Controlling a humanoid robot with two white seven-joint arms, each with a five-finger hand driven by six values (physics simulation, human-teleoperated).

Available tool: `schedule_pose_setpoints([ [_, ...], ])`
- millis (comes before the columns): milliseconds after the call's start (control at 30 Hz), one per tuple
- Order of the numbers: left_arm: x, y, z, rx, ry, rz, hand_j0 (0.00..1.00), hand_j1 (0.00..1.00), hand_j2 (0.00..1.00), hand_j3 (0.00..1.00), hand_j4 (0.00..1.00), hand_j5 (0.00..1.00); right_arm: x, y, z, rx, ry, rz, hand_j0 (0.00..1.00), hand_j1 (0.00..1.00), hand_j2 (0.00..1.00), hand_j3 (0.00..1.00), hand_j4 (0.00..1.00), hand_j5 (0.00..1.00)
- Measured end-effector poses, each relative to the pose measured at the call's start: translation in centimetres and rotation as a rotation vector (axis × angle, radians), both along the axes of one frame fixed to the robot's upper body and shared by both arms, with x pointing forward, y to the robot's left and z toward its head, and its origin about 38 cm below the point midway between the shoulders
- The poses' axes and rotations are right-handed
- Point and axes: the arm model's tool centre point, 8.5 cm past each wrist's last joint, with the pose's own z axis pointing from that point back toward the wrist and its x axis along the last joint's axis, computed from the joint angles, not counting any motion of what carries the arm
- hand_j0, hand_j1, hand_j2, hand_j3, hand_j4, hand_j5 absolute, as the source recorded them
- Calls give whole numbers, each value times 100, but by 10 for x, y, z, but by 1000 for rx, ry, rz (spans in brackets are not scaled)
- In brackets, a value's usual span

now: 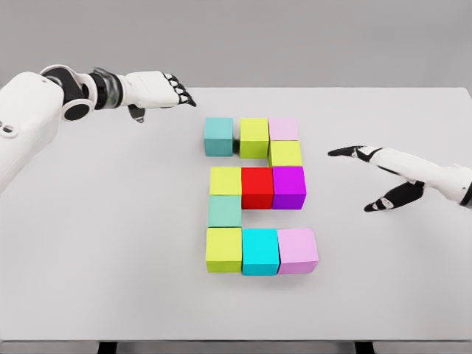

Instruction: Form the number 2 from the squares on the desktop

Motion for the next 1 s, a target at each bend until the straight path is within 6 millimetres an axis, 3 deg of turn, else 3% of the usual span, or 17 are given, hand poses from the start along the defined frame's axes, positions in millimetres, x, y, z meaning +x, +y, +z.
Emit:
schedule_pose_setpoints([
  [67, -1, 2, 0, 3, 0, 0, 100, 100, 100, 100, 100, 100, 12, -4, 9, 60, -32, -39, 100, 100, 100, 100, 100, 100],
  [167, -4, 3, 0, 10, -3, -14, 100, 100, 100, 100, 100, 100, 21, -15, 6, 102, -30, -96, 100, 100, 100, 100, 100, 100],
  [367, -12, 1, 2, 29, -11, -58, 100, 100, 100, 100, 100, 100, 19, -38, -32, 131, 60, -197, 100, 100, 100, 100, 100, 100],
  [733, -19, -2, 1, 41, -9, -90, 100, 100, 100, 100, 100, 100, 21, -36, -40, 163, 76, -212, 100, 100, 100, 100, 100, 100],
  [767, -27, 1, -14, 43, 19, -99, 100, 100, 100, 100, 100, 100, 14, -39, -49, 161, 94, -222, 100, 100, 100, 100, 100, 100],
  [833, -34, 4, -20, 46, 36, -112, 100, 100, 100, 100, 100, 100, 15, -42, -46, 163, 85, -230, 100, 100, 100, 100, 100, 100],
  [1000, -44, 13, -20, 50, 41, -126, 100, 100, 100, 100, 100, 100, 16, -46, -42, 165, 72, -243, 100, 100, 100, 100, 100, 100],
])
